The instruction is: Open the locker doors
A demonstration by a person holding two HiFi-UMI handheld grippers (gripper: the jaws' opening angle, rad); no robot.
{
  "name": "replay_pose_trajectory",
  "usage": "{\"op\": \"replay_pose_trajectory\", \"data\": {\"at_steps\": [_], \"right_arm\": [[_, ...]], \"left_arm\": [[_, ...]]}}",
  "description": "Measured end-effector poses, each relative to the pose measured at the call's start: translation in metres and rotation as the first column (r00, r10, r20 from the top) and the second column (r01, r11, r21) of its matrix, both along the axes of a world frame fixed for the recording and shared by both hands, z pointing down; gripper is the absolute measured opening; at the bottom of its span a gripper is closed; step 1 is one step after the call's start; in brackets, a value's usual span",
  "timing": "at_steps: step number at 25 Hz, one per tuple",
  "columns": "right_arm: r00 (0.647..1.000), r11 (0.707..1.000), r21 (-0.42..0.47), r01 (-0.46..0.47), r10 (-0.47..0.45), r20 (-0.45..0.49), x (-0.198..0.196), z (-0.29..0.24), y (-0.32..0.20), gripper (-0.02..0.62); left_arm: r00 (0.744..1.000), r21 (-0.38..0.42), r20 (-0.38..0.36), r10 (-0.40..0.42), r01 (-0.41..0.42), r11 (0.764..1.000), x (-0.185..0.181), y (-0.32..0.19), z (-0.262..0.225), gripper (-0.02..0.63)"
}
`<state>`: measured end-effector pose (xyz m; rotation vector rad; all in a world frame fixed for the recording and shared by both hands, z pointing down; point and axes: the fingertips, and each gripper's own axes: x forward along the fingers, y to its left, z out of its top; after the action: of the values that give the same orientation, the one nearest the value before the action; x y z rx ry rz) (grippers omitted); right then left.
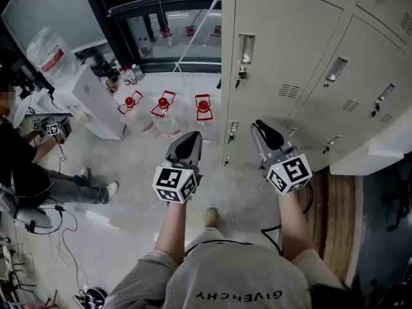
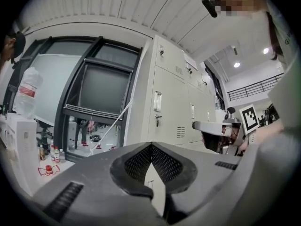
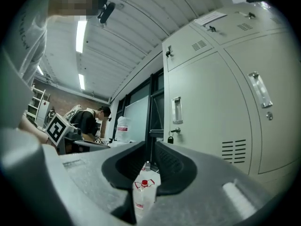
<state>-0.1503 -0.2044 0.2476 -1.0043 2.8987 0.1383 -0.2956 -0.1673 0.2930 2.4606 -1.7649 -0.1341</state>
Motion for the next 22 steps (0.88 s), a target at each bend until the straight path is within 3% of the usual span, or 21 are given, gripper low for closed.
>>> {"op": "replay_pose_trajectory", "data": {"at_steps": [11,22], "right_arm": [[0.996,0.995,0.049,-0.084,0.084,0.009,-0.043,-0.046,-0.073,0.157],[0.987,0.987,0.049,-0.155,0.157,-0.04,-0.079,-0.087,-0.137,0.198]], "left_arm": [[0.995,0.015,-0.015,0.1,-0.1,0.995,-0.025,-0.066,-0.006,-0.002],[0.988,0.012,-0.012,0.154,-0.154,0.988,-0.045,-0.094,0.001,-0.002]]}}
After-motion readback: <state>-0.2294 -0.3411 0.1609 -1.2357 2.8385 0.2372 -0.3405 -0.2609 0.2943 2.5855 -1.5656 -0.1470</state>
